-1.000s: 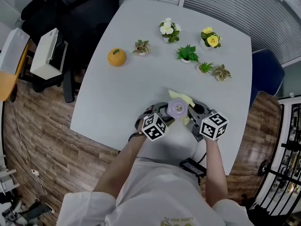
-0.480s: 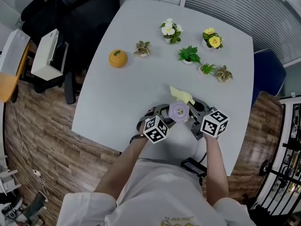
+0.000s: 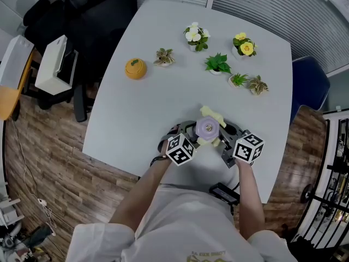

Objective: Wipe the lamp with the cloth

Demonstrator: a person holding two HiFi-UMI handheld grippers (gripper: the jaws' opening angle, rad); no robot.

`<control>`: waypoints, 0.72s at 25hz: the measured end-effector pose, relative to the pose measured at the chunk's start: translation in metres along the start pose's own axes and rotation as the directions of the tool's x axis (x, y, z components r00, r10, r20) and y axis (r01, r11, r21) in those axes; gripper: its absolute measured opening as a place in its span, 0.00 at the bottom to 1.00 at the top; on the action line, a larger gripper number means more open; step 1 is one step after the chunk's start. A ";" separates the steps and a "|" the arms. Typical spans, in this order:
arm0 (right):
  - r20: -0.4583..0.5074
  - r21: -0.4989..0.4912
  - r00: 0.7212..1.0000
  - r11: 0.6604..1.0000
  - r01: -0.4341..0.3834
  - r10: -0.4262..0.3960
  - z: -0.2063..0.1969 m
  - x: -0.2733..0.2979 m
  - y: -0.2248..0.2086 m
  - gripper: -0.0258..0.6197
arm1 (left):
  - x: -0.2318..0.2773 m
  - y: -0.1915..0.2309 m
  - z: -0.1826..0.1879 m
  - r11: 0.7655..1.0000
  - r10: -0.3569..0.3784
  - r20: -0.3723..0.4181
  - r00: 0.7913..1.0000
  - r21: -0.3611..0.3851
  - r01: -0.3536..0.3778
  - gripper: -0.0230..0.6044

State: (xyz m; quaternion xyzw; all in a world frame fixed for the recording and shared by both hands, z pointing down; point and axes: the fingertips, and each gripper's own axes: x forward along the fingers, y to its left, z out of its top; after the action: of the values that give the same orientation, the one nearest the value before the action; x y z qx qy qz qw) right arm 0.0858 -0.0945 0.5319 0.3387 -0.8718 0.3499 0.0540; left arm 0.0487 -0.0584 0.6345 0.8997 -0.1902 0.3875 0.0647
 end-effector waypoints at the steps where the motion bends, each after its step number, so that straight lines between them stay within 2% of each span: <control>1: -0.009 -0.002 1.000 1.000 0.002 -0.002 -0.003 0.000 0.001 0.08 | 0.000 0.000 0.000 1.000 0.000 0.000 1.000 0.000 0.000 0.52; 6: -0.009 0.017 1.000 1.000 -0.002 0.002 -0.007 0.001 0.002 0.08 | 0.000 0.001 0.001 1.000 0.002 0.002 1.000 0.001 -0.002 0.52; 18: -0.096 -0.014 0.995 1.000 -0.015 0.013 -0.036 0.011 0.010 0.08 | 0.000 0.000 0.000 1.000 0.001 0.001 1.000 -0.001 -0.001 0.52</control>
State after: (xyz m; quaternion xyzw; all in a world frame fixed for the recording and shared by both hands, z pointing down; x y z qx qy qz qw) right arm 0.0664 -0.0719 0.5566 0.3148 -0.8731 0.3597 0.0959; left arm 0.0489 -0.0588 0.6341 0.8997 -0.1907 0.3872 0.0648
